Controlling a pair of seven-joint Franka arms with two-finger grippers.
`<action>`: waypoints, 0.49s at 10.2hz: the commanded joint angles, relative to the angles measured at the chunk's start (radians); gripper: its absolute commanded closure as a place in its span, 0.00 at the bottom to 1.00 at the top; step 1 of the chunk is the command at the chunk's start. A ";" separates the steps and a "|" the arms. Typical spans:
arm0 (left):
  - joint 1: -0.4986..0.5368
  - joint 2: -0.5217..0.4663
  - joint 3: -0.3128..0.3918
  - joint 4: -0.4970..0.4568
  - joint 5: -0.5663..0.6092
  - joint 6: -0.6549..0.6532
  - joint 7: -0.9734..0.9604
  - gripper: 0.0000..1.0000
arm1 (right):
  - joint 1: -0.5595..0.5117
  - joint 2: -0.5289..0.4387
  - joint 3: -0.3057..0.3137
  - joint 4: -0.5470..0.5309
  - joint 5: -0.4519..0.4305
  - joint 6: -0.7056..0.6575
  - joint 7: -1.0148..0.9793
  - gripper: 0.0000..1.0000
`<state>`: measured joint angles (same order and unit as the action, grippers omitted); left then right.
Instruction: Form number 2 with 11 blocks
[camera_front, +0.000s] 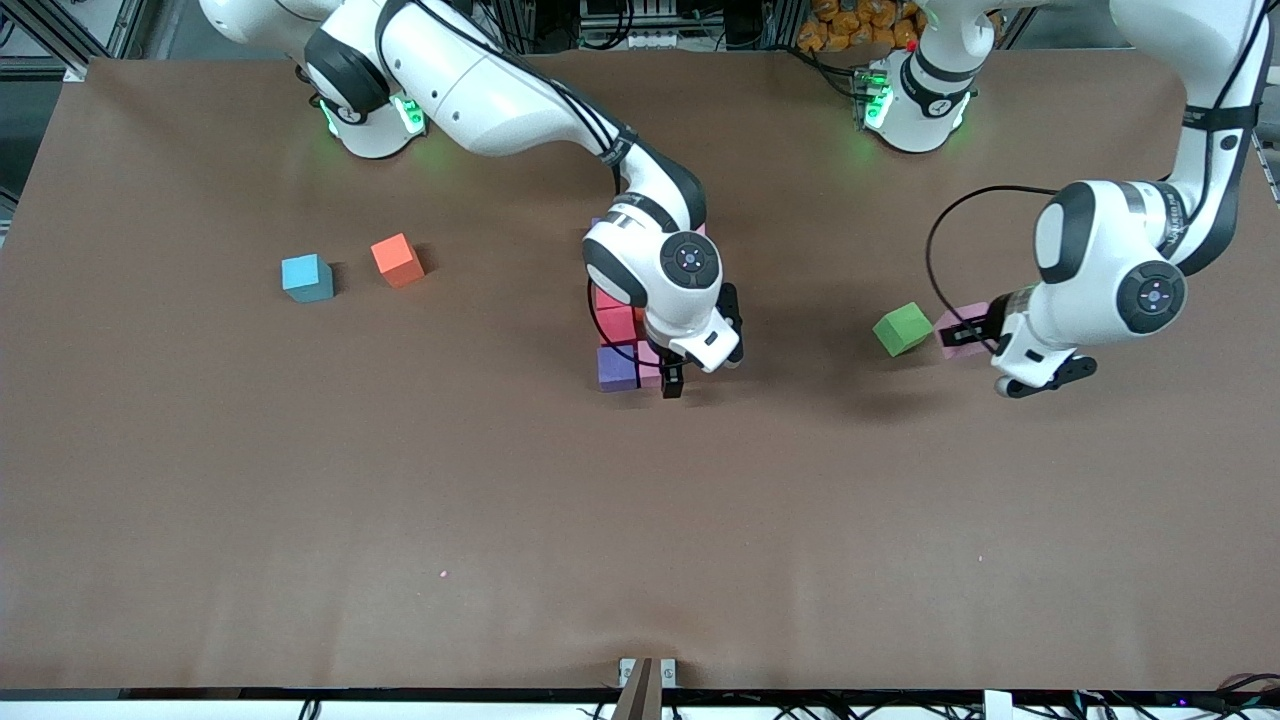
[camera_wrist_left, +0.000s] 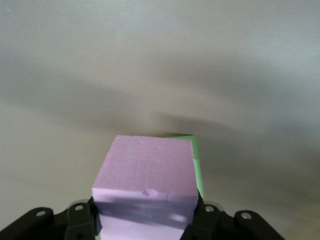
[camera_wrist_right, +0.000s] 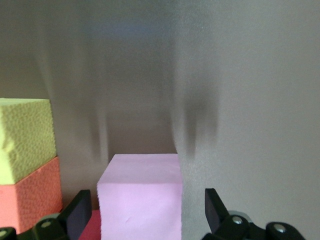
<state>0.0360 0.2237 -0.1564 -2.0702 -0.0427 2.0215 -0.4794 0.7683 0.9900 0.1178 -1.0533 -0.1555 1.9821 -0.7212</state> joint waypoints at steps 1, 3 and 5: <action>-0.047 0.011 -0.026 0.038 -0.057 -0.023 -0.247 1.00 | 0.008 -0.030 0.000 -0.002 0.025 -0.040 -0.003 0.00; -0.073 0.034 -0.031 0.056 -0.168 0.014 -0.425 1.00 | -0.006 -0.051 0.000 -0.002 0.048 -0.043 -0.004 0.00; -0.120 0.100 -0.029 0.111 -0.203 0.043 -0.685 1.00 | -0.053 -0.066 0.000 -0.001 0.051 -0.058 -0.001 0.00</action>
<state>-0.0521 0.2602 -0.1889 -2.0188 -0.2145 2.0471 -1.0185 0.7549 0.9541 0.1151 -1.0437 -0.1270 1.9489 -0.7182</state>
